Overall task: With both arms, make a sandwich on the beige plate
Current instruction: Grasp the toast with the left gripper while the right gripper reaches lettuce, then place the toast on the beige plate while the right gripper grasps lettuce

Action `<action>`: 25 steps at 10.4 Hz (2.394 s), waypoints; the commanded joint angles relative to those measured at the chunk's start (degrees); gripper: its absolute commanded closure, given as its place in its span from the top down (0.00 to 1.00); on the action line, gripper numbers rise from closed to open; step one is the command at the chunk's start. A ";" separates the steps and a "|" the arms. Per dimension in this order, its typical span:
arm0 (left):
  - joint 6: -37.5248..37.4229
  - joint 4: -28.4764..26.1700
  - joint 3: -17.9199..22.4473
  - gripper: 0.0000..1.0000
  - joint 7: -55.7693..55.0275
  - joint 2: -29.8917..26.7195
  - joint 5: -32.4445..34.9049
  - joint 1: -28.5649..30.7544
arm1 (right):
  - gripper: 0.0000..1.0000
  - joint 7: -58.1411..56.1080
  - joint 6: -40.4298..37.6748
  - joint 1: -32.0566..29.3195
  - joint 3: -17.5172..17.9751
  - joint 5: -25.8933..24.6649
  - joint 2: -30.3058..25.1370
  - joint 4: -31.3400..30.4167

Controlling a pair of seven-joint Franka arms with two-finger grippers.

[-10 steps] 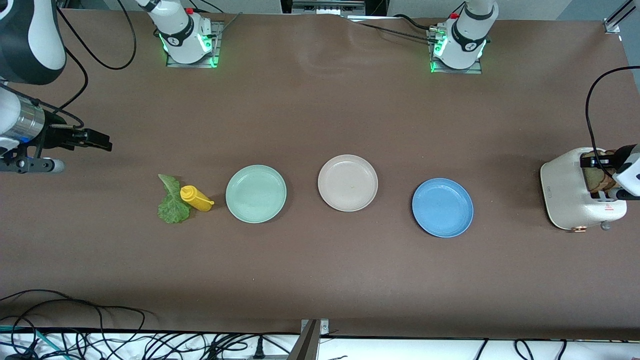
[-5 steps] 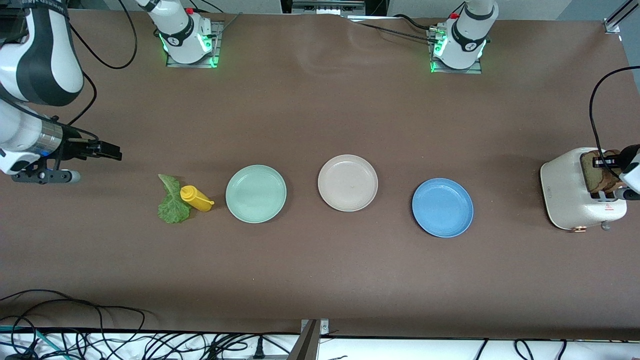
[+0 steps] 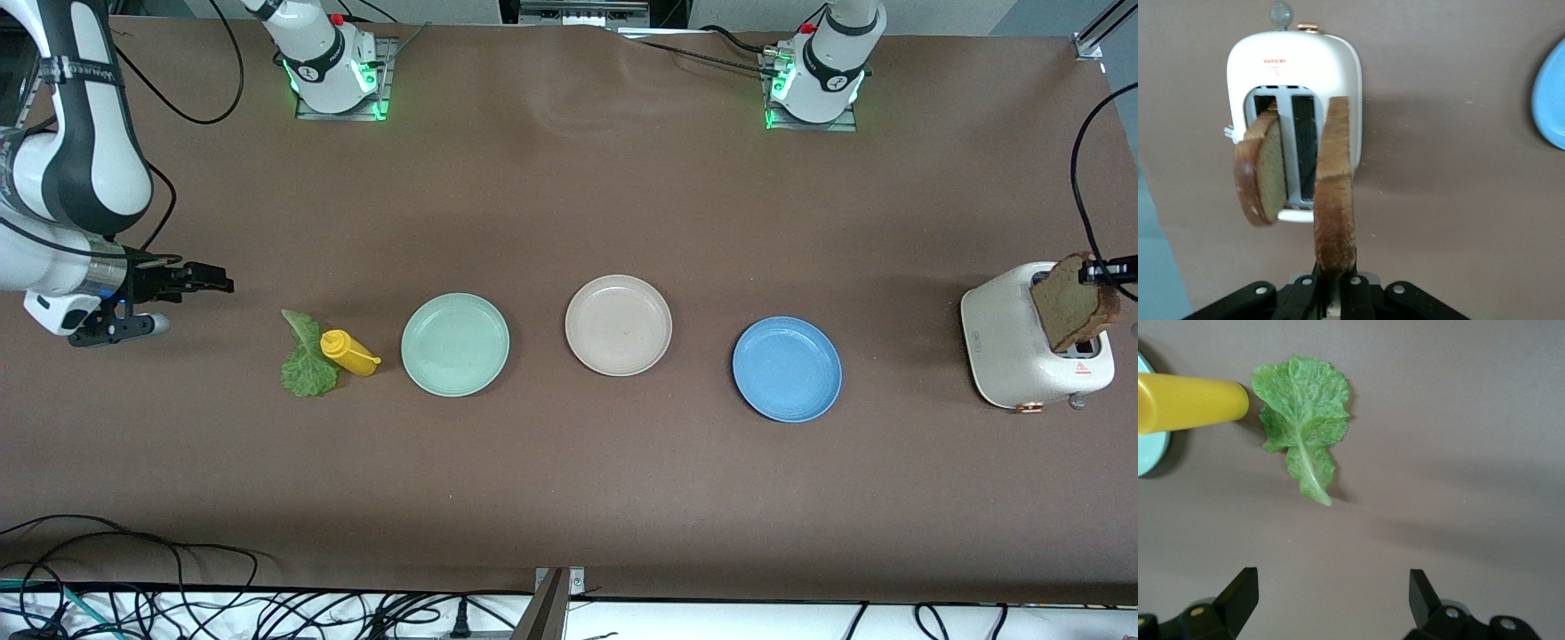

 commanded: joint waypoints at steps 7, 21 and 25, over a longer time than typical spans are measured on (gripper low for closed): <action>-3.75 -2.08 -8.81 0.00 -4.53 6.25 -37.36 -6.47 | 1.00 -10.56 7.63 0.03 3.93 1.76 10.61 0.04; 51.69 -21.60 -14.78 0.00 0.04 18.20 -59.87 -33.64 | 0.18 -11.87 15.98 0.20 6.22 1.76 17.48 0.22; 55.58 -21.17 -14.78 1.00 -0.83 19.19 -60.15 -34.11 | 0.00 -11.44 14.15 0.03 6.75 1.76 16.52 1.97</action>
